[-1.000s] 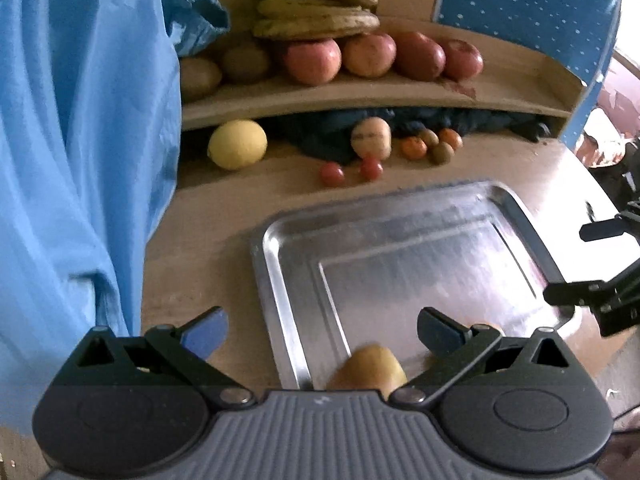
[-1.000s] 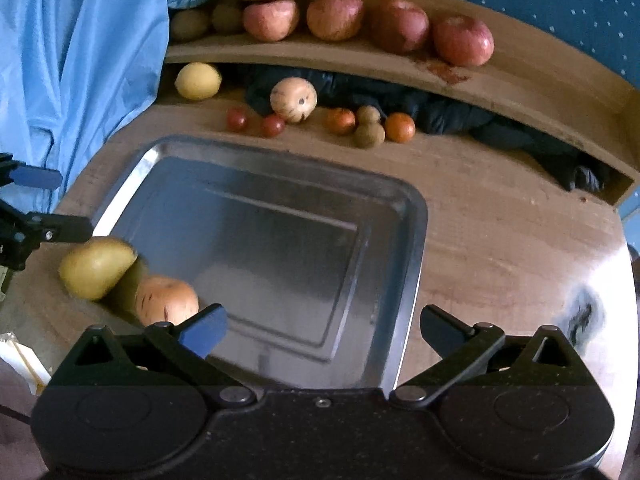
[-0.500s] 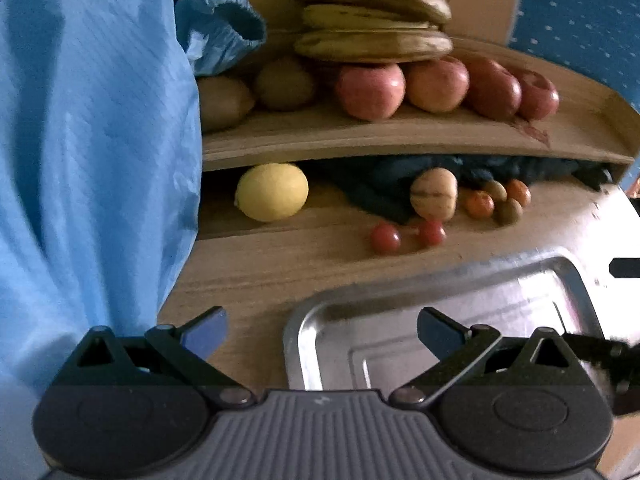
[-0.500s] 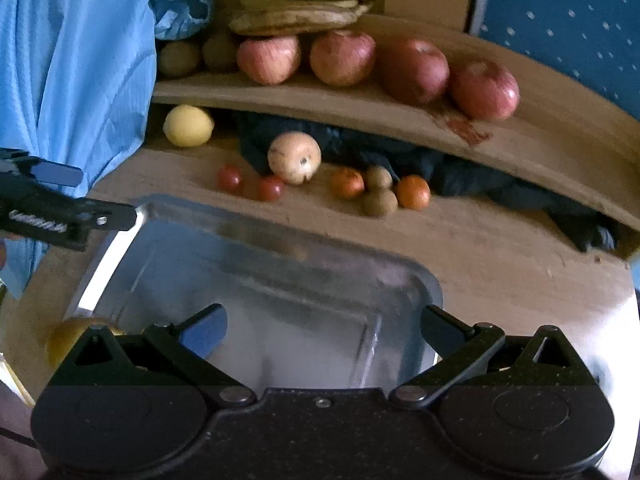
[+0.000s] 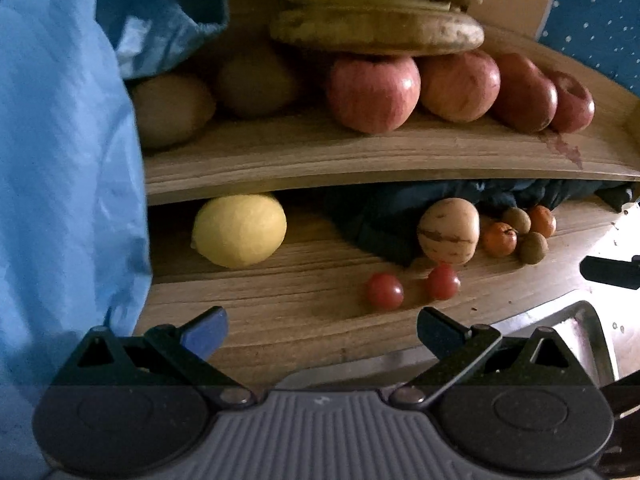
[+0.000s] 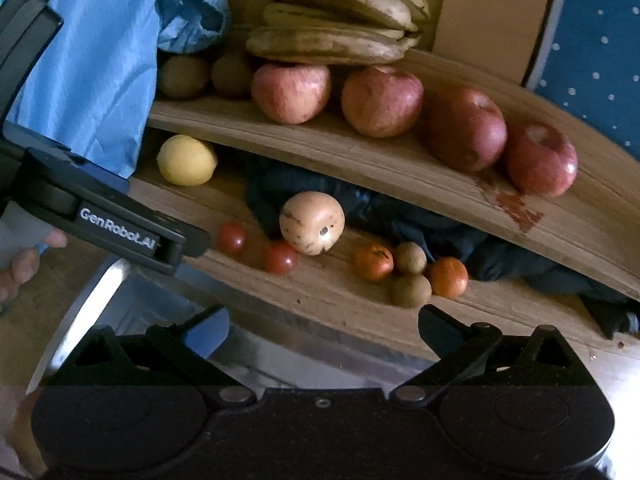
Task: Organize fruits
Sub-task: 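Grasp a cherry tomato with the right tool while the left tool grasps another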
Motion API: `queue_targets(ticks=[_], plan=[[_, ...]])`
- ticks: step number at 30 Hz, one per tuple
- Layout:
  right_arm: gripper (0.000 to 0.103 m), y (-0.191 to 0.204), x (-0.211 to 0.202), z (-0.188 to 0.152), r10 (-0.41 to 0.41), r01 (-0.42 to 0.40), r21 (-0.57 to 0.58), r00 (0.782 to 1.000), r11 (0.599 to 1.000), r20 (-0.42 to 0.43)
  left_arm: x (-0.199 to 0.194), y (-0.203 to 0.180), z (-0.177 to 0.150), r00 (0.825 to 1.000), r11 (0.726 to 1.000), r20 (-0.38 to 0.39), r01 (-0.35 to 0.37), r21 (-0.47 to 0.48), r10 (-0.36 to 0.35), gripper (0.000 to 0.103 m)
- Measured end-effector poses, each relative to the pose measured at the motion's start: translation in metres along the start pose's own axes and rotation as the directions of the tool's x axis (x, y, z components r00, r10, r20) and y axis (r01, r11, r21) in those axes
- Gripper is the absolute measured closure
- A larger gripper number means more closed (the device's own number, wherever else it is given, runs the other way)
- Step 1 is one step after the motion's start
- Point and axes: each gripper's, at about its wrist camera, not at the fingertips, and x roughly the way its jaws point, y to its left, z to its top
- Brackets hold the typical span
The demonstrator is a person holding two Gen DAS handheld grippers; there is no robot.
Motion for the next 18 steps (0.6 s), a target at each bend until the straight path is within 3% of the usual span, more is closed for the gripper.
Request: queue_targets(ticks=[7,18], plan=[[0.013,0.004,0.023,0.008,0.006,-0.006,0.001,1.000,1.000,-0.005,0.020,0.000,0.007,0.999,0.999,-0.028,0.033,-0.007,-0.033,0.001],[0.043,0.008,0.047,0.010,0.053,-0.053,-0.005,0.998,0.999,0.020,0.035,-0.009,0.013,0.994,0.994,-0.034,0.108,0.005,-0.107,0.015]])
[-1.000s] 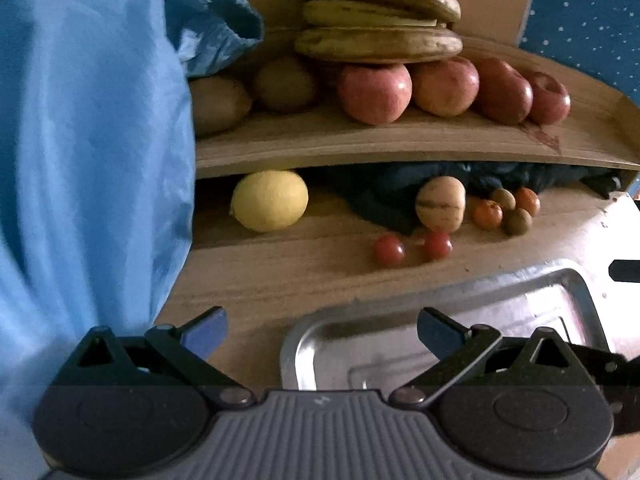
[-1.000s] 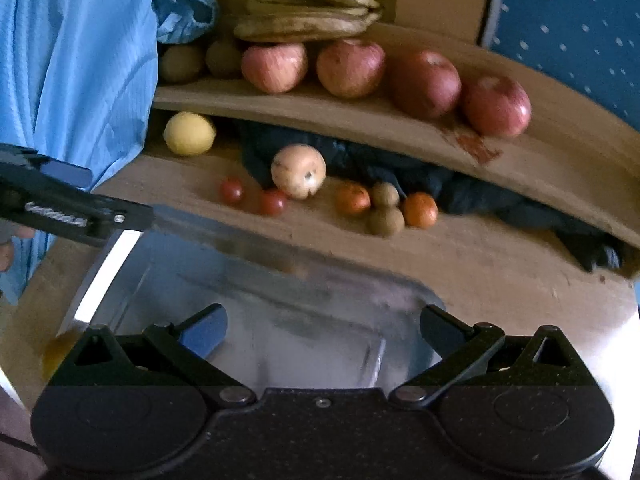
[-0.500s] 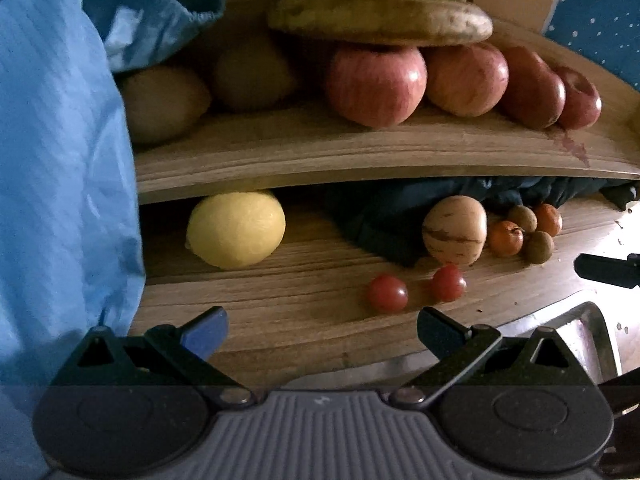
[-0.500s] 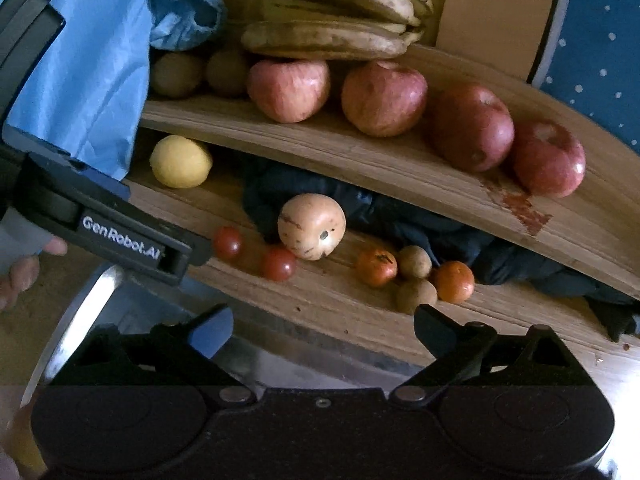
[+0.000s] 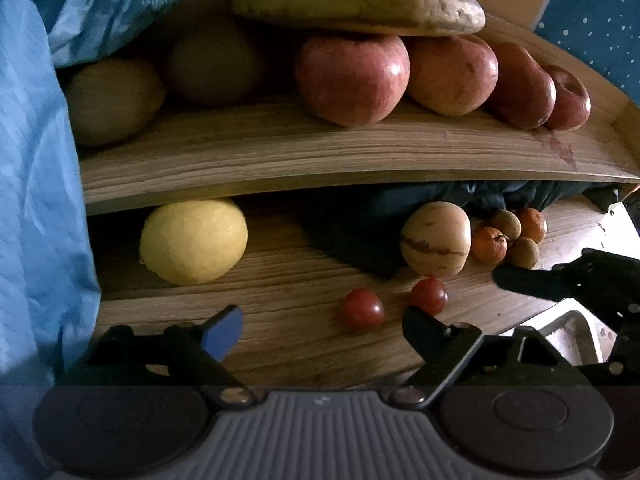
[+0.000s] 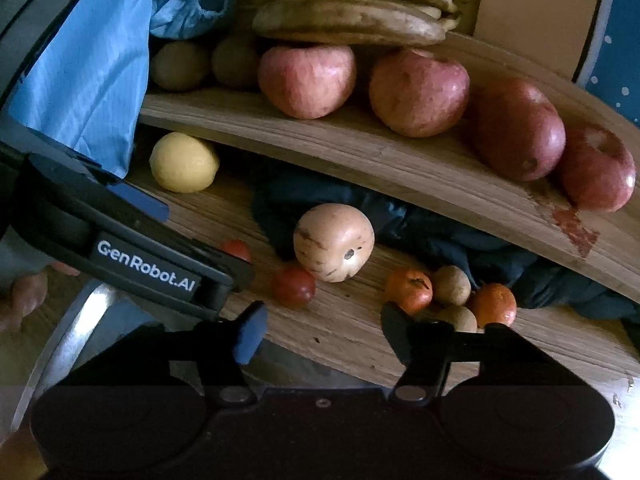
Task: Organize fruits
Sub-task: 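Grasp a cherry tomato with the right tool while the left tool grasps another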
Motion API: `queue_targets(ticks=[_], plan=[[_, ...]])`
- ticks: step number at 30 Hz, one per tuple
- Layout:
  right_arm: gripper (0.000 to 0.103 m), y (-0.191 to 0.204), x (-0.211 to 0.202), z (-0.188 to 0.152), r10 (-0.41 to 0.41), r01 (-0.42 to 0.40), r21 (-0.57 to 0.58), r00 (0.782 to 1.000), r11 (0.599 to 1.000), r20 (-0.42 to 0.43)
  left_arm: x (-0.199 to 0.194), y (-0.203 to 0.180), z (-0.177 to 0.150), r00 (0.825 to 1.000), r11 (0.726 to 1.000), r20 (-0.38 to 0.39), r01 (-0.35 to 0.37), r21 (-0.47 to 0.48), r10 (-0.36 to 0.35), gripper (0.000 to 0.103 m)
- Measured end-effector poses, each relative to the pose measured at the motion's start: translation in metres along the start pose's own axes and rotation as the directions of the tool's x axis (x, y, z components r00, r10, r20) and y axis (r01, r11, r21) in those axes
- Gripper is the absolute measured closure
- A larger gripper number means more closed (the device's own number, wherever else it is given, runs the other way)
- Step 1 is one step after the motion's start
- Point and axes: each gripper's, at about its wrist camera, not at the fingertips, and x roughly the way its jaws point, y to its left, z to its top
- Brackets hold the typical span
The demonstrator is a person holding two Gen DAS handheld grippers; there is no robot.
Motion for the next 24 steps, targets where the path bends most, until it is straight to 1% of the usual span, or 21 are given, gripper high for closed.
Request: queue_targets(ticks=[2,3,4,6,7,8,11,15,16,17,19,24], plan=[[0.048,0.001,0.002,0.000,0.007,-0.007,-0.003,1.000,1.000,0.001,0.001,0.000,0.001,1.000,1.000,0.002,0.013,-0.007,-0.013,0.021],[0.050,0.002,0.003,0.000,0.011,-0.011,-0.007,1.000,1.000,0.003,0.002,0.001,0.001,1.000,1.000,0.001,0.021,-0.010,-0.021,0.022],[0.051,0.002,0.005,-0.001,0.015,-0.015,-0.009,1.000,1.000,0.003,0.003,0.001,0.001,1.000,0.999,0.000,0.029,-0.015,-0.029,0.025],[0.055,0.003,0.008,0.000,0.026,-0.026,-0.008,1.000,1.000,-0.008,0.004,0.001,0.001,0.999,0.999,-0.001,0.045,-0.020,-0.045,0.030],[0.055,0.003,0.009,0.001,0.035,-0.035,-0.006,0.999,0.999,-0.024,0.004,0.000,0.002,0.999,0.998,-0.001,0.051,-0.021,-0.051,0.034],[0.056,0.004,0.009,0.002,0.039,-0.039,-0.005,0.999,0.999,-0.024,0.005,0.000,0.002,0.998,0.998,-0.001,0.057,-0.021,-0.057,0.037],[0.060,0.005,0.012,0.005,0.049,-0.049,-0.010,0.999,0.999,-0.023,0.008,-0.001,0.003,0.997,0.997,-0.006,0.076,-0.028,-0.076,0.044],[0.065,0.006,0.016,0.009,0.065,-0.065,-0.011,0.996,0.998,-0.055,0.009,-0.002,0.003,0.995,0.994,-0.007,0.103,-0.025,-0.103,0.051],[0.066,0.007,0.019,0.011,0.065,-0.066,-0.009,0.996,0.998,-0.059,0.009,-0.003,0.003,0.994,0.993,-0.009,0.113,-0.026,-0.113,0.054],[0.067,0.007,0.021,0.011,0.069,-0.069,-0.002,0.996,0.998,-0.060,0.010,-0.003,0.003,0.993,0.992,-0.011,0.120,-0.026,-0.120,0.059],[0.069,0.006,0.022,0.011,0.078,-0.078,0.013,0.995,0.997,-0.062,0.011,-0.004,0.002,0.990,0.990,-0.017,0.137,-0.024,-0.138,0.065],[0.072,0.004,0.023,0.010,0.093,-0.091,0.040,0.994,0.995,-0.051,0.012,-0.005,0.001,0.988,0.988,-0.017,0.150,-0.030,-0.150,0.075]])
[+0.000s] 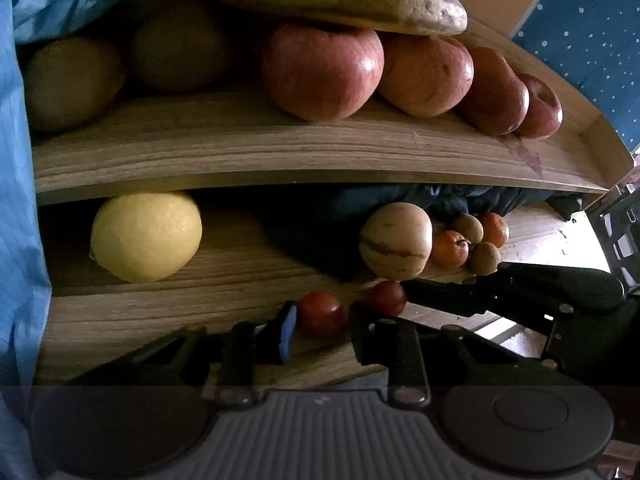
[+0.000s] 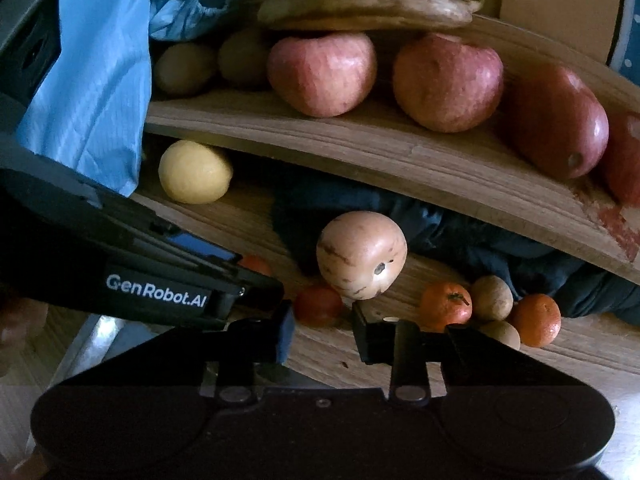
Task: Organize fruits
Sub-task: 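Grasp a cherry tomato with the right tool while the left tool grasps another, then carry the tomato with the right tool onto the tray and open while the left tool releases its tomato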
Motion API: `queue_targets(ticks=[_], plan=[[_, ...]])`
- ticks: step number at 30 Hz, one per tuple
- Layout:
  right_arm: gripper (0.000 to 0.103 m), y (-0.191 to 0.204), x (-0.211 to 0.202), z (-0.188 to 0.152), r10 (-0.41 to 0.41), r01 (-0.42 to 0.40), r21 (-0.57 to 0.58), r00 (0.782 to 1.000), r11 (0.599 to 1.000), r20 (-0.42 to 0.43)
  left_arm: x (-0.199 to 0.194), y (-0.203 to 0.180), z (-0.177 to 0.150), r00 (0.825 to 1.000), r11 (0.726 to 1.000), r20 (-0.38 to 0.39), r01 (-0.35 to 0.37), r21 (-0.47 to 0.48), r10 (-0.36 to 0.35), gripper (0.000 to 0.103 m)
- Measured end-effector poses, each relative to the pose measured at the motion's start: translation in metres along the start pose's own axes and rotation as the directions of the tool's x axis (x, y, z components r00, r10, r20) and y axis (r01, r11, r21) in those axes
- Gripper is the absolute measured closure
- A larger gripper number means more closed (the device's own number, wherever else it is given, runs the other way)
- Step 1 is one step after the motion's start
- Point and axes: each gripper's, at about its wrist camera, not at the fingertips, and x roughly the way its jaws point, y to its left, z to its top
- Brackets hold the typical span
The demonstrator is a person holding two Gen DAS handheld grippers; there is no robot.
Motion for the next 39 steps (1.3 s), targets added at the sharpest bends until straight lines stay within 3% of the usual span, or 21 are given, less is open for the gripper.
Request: queue_targets(ticks=[2,20,39], plan=[[0.077,-0.002,-0.003,-0.002,0.007,-0.007,0.004,1.000,1.000,0.004,0.001,-0.001,0.000,1.000,1.000,0.004,-0.003,0.000,0.003,0.077],[0.077,0.003,-0.046,-0.011,0.005,-0.007,0.018,0.998,1.000,0.062,-0.030,-0.007,-0.017,0.999,1.000,0.048,0.003,0.017,-0.004,0.077],[0.077,0.027,-0.095,-0.054,0.042,-0.041,-0.022,0.998,0.999,0.051,-0.066,-0.020,-0.078,0.999,1.000,0.042,-0.002,0.001,0.002,0.077]])
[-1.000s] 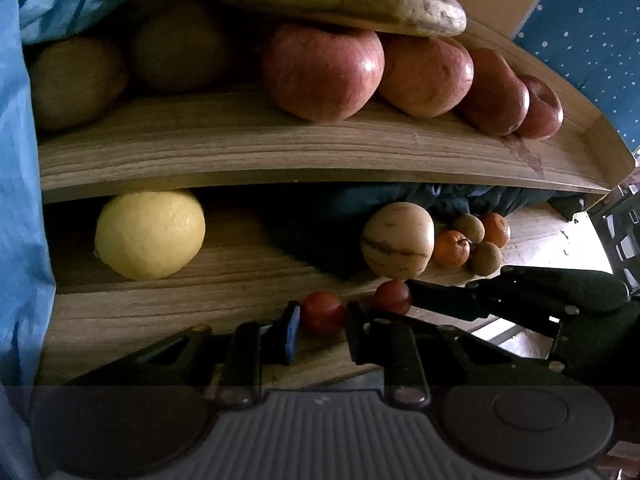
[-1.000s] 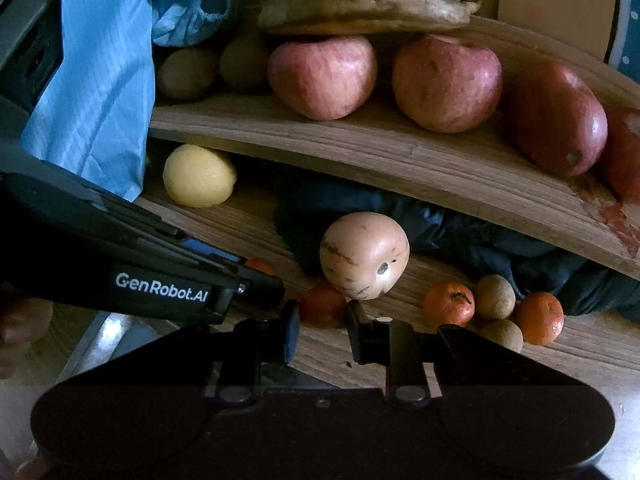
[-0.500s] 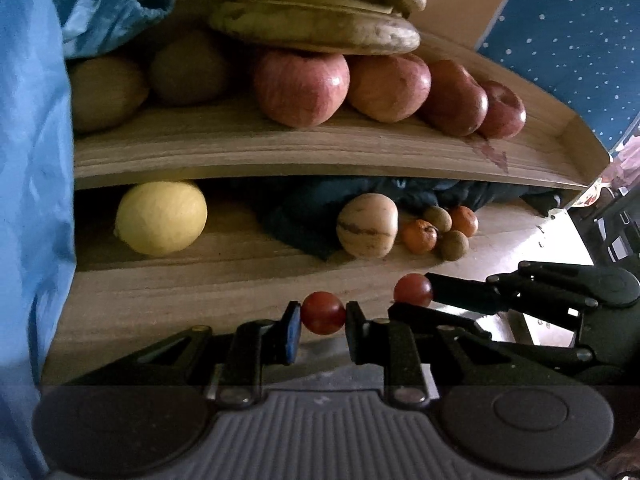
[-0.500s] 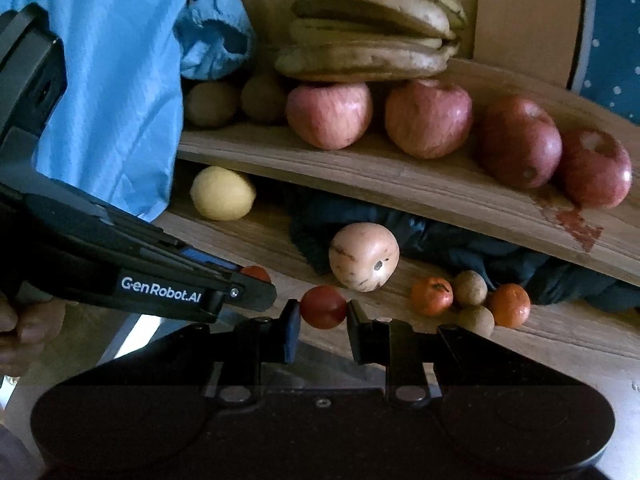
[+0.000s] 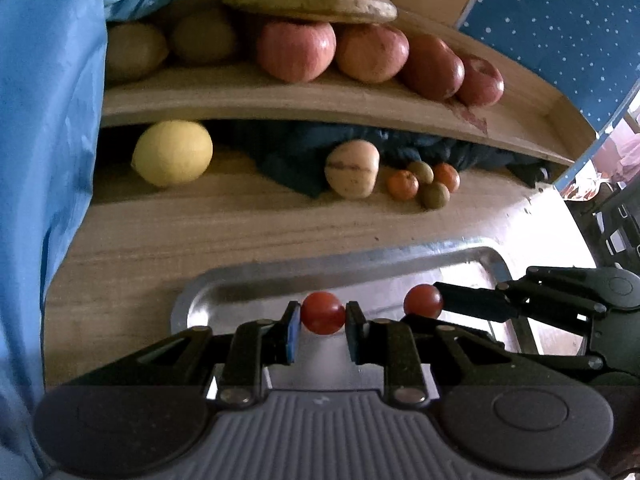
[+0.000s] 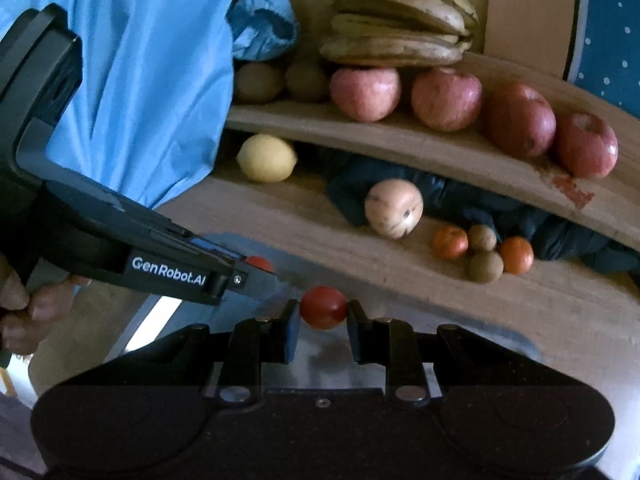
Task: Organize fruits
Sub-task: 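Carry the tomato with the right tool onto the tray and open while the left tool releases its tomato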
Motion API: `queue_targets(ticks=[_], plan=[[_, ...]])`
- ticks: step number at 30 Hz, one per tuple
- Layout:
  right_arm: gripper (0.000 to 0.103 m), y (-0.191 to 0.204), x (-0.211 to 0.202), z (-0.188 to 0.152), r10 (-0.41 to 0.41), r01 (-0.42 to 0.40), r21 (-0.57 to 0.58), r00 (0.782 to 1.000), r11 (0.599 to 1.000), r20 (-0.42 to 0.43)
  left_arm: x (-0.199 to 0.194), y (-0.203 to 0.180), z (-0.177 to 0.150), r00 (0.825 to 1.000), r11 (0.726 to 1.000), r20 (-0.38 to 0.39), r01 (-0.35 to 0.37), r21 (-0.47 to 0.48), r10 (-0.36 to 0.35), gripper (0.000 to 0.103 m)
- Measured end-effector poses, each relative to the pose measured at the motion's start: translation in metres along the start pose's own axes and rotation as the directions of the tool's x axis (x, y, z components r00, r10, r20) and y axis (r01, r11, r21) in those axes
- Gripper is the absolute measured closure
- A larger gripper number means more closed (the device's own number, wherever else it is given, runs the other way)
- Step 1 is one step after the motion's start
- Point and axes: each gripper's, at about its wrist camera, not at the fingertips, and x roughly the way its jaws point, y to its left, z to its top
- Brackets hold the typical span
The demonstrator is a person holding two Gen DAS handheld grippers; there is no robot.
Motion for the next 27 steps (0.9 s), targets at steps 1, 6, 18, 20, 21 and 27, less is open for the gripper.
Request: queue_targets(ticks=[1,6,18,20,21,27], plan=[[0.077,0.001,-0.001,-0.003,0.002,-0.002,-0.002,1.000,1.000,-0.004,-0.001,-0.002,-0.003,1.000,1.000,-0.003,0.000,0.001,0.000,0.077],[0.077,0.007,-0.007,-0.018,0.015,-0.016,-0.015,0.999,1.000,-0.033,-0.003,-0.004,-0.011,1.000,1.000,-0.018,0.002,0.005,-0.002,0.077],[0.077,0.015,-0.011,-0.040,0.045,-0.050,-0.042,0.995,0.998,-0.093,-0.003,-0.010,-0.032,0.997,1.000,-0.071,-0.014,0.019,0.015,0.077],[0.077,0.016,-0.010,-0.042,0.043,-0.048,-0.043,0.993,0.998,-0.109,-0.003,-0.011,-0.034,0.997,1.000,-0.077,-0.017,0.026,0.019,0.077],[0.077,0.017,-0.009,-0.043,0.042,-0.048,-0.043,0.992,0.998,-0.115,-0.004,-0.011,-0.034,0.997,0.999,-0.079,-0.017,0.028,0.019,0.077],[0.076,0.018,-0.008,-0.045,0.042,-0.048,-0.038,0.989,0.998,-0.139,-0.003,-0.011,-0.037,0.995,0.999,-0.098,-0.026,0.044,0.030,0.077]])
